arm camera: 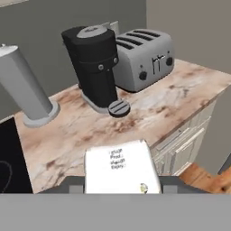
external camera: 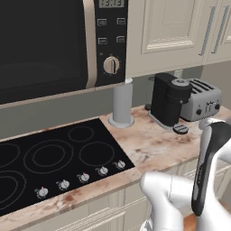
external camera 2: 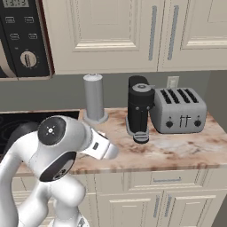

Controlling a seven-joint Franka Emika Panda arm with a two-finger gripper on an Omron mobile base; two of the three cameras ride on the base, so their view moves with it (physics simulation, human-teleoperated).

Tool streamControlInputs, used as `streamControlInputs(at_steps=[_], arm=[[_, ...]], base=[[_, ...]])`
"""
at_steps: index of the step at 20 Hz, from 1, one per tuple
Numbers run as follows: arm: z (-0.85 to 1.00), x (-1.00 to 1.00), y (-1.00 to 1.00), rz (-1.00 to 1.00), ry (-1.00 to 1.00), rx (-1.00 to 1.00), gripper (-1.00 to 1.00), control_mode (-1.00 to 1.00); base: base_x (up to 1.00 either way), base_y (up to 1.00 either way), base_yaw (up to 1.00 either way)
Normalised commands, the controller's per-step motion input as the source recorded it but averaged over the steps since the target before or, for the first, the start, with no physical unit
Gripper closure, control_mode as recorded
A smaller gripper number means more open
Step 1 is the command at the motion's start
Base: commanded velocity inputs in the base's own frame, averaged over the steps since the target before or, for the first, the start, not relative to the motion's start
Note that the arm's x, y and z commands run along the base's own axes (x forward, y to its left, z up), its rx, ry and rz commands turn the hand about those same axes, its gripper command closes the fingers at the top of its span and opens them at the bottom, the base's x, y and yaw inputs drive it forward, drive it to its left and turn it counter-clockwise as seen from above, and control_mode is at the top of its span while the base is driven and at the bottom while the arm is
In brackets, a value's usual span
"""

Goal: Move the drinks to the dining counter.

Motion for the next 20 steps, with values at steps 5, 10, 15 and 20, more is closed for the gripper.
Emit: streamControlInputs(at_steps=[5,10,15,20], arm=[[0.22,-0.38,0.14,0.00,0.25,0.00,1.00,-1.00],[0.00,-0.53,0.19,0.00,-0.07,0.02,1.00,-1.00],[-0.01,-0.75,0.21,0.03,-0.21,0.02,1.00,-1.00],[0.01,-0.23,0.37,0.08,-0.14,0.00,1.00,-1.00]], base=[[0.00,0.00,0.00],[0.00,0.00,0.00],[0.00,0.00,0.00],[0.00,0.00,0.00]])
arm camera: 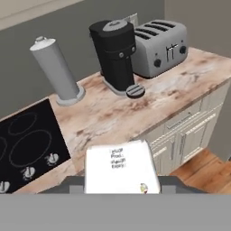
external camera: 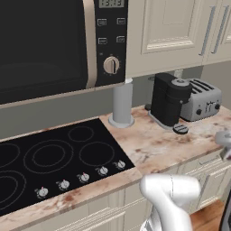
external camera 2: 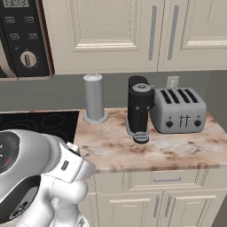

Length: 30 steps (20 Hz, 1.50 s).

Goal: Move the drinks to the dining counter.

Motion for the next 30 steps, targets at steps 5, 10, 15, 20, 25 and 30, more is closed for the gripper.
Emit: streamControlInputs(at_steps=[5,10,15,20,25,30], arm=[[0.28,0.00,0.20,0.07,-0.05,0.00,1.00,-1.00],[0.27,0.00,0.15,0.06,-0.01,0.00,1.00,-1.00],[0.02,-0.04,0.20,0.03,0.00,0.00,1.00,-1.00],[0.00,0.00,0.00,0.00,0.00,0.00,1.00,1.00],[0.00,0.00,0.00,0.00,0.00,0.00,1.00,1.00],[0.00,0.00,0.00,0.00,0.00,0.00,1.00,1.00]], base=[[0.00,0.00,0.00],[0.00,0.00,0.00],[0.00,0.00,0.00],[0.02,-0.31,-0.35],[0.02,-0.24,-0.90],[0.00,-0.01,-0.98]])
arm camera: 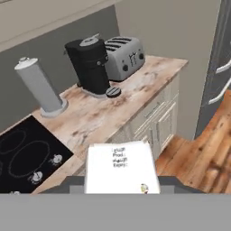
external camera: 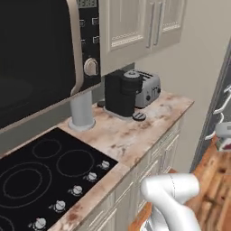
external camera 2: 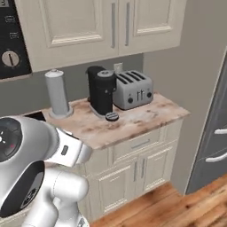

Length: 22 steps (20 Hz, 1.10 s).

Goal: Move the drinks to the dining counter.

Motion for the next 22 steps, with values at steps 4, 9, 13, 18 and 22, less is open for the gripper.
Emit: streamControlInputs(at_steps=[4,9,13,18,22], arm=[[0.00,0.00,0.00,0.00,0.00,0.00,1.00,1.00],[0.00,0.00,0.00,0.00,0.00,0.00,1.00,1.00],[0.00,0.00,0.00,0.00,0.00,0.00,1.00,1.00],[0.00,0.00,0.00,0.00,0.00,0.00,1.00,1.00],[0.00,0.00,0.00,0.00,0.00,0.00,1.00,1.00]], base=[[0.00,0.00,-1.00],[0.00,0.00,-1.00],[0.00,0.00,-1.00],[0.00,0.00,-1.00],[0.00,0.00,-1.00]])
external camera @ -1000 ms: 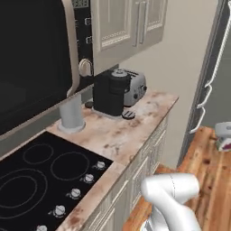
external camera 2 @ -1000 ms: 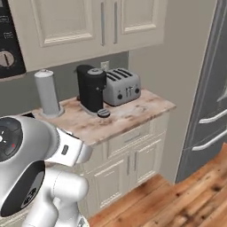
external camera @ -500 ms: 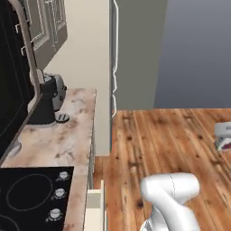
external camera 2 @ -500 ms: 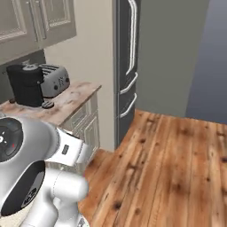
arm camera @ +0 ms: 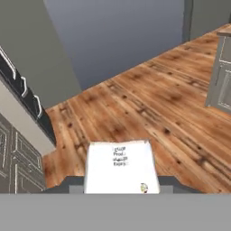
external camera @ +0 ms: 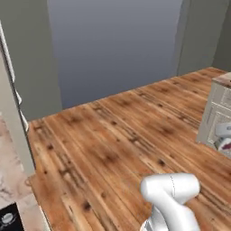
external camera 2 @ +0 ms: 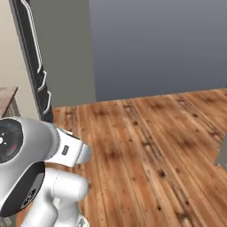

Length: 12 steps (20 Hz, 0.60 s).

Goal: Move the drinks to the dining counter.

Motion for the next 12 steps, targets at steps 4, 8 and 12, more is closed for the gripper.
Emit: streamControlInputs(at_steps=[4,8,12], arm=[[0.00,0.00,0.00,0.00,0.00,0.00,1.00,1.00],[0.00,0.00,0.00,0.00,0.00,0.00,1.00,1.00],[0.00,0.00,0.00,0.00,0.00,0.00,1.00,1.00]], base=[[0.00,0.00,-1.00],[0.00,0.00,-1.00],[0.00,-0.02,-0.98]])
